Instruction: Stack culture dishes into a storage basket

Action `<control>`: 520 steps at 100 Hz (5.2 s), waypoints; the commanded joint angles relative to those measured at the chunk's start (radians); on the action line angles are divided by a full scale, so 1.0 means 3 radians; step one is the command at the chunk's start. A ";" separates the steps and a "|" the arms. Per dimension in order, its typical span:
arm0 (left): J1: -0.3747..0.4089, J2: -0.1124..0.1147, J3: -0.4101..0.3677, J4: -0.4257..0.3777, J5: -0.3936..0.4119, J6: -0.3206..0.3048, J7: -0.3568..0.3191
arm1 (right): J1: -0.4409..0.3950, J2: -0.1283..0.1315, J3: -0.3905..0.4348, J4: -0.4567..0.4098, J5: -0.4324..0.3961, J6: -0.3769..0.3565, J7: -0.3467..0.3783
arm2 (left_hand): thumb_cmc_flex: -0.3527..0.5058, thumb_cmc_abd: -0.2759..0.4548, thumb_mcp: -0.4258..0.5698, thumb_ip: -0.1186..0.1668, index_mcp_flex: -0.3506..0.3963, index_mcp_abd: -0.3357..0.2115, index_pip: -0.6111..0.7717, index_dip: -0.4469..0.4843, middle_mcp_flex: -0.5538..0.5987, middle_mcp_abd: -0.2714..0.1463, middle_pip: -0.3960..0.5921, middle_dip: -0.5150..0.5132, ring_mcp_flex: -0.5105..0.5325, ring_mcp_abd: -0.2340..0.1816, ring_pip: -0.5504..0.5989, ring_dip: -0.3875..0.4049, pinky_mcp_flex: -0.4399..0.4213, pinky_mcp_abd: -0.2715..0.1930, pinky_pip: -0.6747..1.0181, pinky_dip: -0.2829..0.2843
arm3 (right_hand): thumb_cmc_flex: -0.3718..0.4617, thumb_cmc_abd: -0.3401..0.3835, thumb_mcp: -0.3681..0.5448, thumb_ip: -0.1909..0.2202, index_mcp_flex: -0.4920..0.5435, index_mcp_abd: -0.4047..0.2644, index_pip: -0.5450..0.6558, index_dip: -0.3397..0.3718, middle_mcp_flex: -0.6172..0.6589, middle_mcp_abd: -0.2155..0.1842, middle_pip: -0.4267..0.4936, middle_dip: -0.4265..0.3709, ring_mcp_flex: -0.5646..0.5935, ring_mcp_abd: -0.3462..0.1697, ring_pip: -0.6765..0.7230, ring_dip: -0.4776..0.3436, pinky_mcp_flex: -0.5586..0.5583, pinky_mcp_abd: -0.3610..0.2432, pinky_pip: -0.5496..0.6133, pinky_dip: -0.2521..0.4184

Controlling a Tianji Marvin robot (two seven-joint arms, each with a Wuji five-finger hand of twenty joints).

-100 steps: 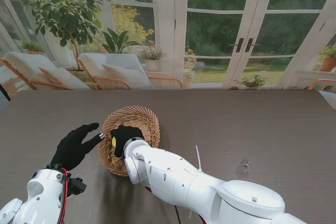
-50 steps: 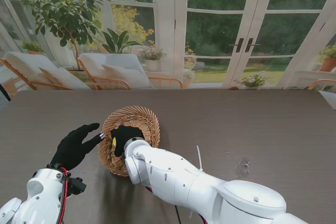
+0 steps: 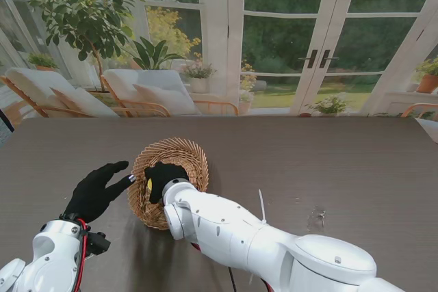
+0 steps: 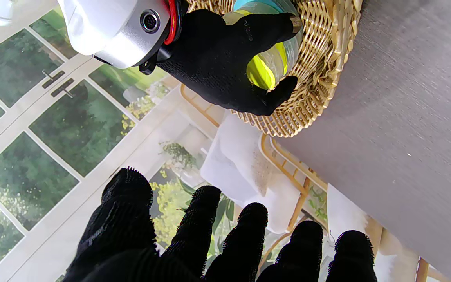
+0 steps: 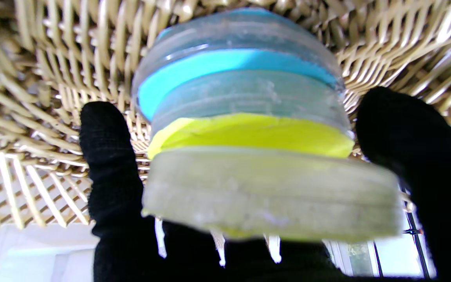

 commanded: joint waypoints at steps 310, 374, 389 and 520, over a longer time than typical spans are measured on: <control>-0.0024 -0.0052 0.0239 -0.0054 0.0073 -0.0322 0.0326 | -0.0751 0.1329 0.1188 -0.2489 -0.0505 0.0419 -0.0424 | -0.0020 0.0093 -0.0059 0.0038 -0.0002 -0.0042 -0.0009 0.0008 -0.0025 -0.0024 -0.0005 -0.0019 -0.0091 -0.0055 -0.0046 -0.0029 -0.0067 -0.0073 -0.0105 -0.0019 | -0.0138 0.0758 -0.0307 0.0135 0.1116 0.0420 0.0135 -0.0128 0.1506 0.0037 -0.0435 -0.0297 0.1108 -0.0775 0.0270 -0.0255 -0.0614 -0.0999 0.0885 -0.0838; -0.0223 -0.0081 0.0558 0.0129 0.0044 -0.0759 0.0608 | -0.2019 0.1841 0.2749 -0.3579 -0.0727 -0.0343 -0.0398 | -0.0031 0.0090 -0.0063 0.0036 -0.0023 -0.0034 -0.0019 0.0003 -0.0009 -0.0025 -0.0005 -0.0021 -0.0080 -0.0047 -0.0045 -0.0031 -0.0055 -0.0060 -0.0104 -0.0022 | -0.0280 0.1103 -0.0493 0.0171 0.0713 0.0332 -0.0068 -0.0194 0.1241 -0.0056 -0.0646 -0.0345 0.0838 -0.0556 0.0102 -0.0323 -0.0888 -0.0774 0.0709 -0.1117; -0.0277 -0.0093 0.0601 0.0226 -0.0018 -0.0933 0.0671 | -0.2292 0.1860 0.3036 -0.3674 -0.0641 -0.0564 -0.0441 | -0.0014 0.0045 -0.0061 0.0037 -0.0023 -0.0030 -0.0018 0.0003 -0.0007 -0.0020 -0.0004 -0.0021 -0.0071 -0.0041 -0.0043 -0.0031 -0.0051 -0.0060 -0.0103 -0.0023 | -0.0247 0.1029 -0.0491 0.0182 0.0604 0.0333 -0.0046 -0.0184 0.1127 -0.0029 -0.0582 -0.0312 0.0720 -0.0523 0.0087 -0.0320 -0.1023 -0.0762 0.0664 -0.1089; -0.0457 -0.0099 0.0722 0.0609 -0.0072 -0.1385 0.0750 | -0.2887 0.1868 0.4082 -0.2657 0.0137 -0.2544 -0.0438 | 0.0002 -0.0366 -0.0024 0.0051 -0.0092 -0.0029 -0.0001 0.0105 -0.0009 -0.0123 0.0011 0.0022 0.0019 -0.0148 -0.0007 0.0032 0.0026 -0.0192 -0.0068 -0.0024 | 0.0016 0.0491 -0.0151 0.0108 0.0562 0.0252 -0.0040 -0.0202 0.0966 -0.0176 -0.0486 -0.0283 0.0372 -0.0422 0.0034 -0.0275 -0.1596 -0.0570 0.0272 -0.1012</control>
